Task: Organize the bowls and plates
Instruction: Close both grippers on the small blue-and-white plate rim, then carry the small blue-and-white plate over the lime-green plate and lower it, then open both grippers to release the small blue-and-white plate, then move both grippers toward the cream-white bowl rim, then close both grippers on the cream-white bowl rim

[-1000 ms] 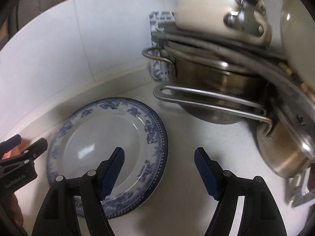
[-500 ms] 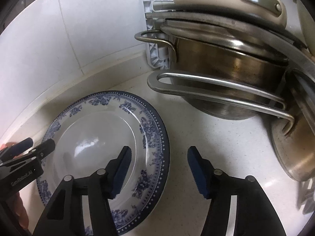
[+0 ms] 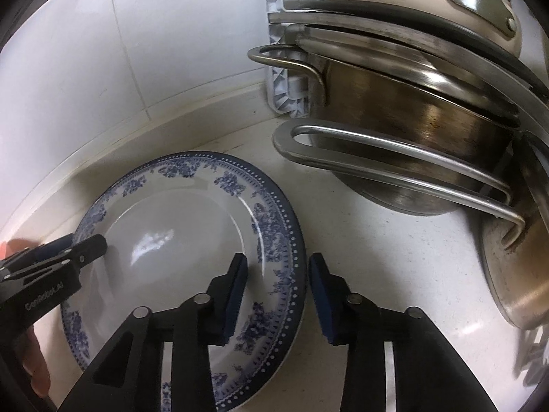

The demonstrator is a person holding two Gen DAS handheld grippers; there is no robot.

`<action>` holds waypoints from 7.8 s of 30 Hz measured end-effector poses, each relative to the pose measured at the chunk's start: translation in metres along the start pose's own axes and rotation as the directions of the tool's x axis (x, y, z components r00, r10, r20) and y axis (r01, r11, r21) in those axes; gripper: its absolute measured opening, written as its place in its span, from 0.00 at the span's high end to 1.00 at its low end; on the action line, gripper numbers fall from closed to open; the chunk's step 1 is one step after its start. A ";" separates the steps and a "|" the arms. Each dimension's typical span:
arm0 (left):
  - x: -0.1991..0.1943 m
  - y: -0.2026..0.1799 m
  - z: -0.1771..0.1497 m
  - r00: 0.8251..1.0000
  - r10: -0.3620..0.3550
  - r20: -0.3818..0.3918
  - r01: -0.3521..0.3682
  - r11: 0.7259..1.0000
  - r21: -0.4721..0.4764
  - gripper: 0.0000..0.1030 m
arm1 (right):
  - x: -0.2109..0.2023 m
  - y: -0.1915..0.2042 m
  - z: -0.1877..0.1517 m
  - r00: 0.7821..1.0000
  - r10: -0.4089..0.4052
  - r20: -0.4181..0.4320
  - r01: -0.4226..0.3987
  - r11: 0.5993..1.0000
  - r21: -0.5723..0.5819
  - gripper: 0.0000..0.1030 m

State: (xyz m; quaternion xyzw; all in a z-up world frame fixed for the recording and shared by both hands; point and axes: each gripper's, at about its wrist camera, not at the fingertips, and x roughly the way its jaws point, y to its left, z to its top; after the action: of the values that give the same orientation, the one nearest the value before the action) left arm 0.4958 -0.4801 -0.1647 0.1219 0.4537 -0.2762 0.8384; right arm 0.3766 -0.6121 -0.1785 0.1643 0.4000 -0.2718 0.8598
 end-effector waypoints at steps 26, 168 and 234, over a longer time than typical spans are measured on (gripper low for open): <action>-0.066 0.017 -0.048 1.000 0.026 0.018 -0.025 0.999 -0.028 0.66 | -0.056 0.014 -0.029 1.000 -0.011 -0.004 0.011 0.998 -0.058 0.64; -0.359 0.310 -0.359 0.924 0.378 -0.052 -0.363 0.828 -0.429 0.18 | -0.279 0.330 -0.255 0.906 0.359 -0.222 -0.421 0.720 -0.551 0.49; -0.194 0.285 -0.216 0.985 0.123 -0.118 -0.147 0.962 -0.228 0.88 | -0.158 0.314 -0.161 0.906 0.313 -0.285 -0.397 0.862 -0.316 0.89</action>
State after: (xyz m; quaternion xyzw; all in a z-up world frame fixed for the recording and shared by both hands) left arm 0.4251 -0.0800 -0.1384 0.0659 0.5163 -0.1558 0.8395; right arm 0.3842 -0.2279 -0.1366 0.1017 0.5004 -0.0078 0.8598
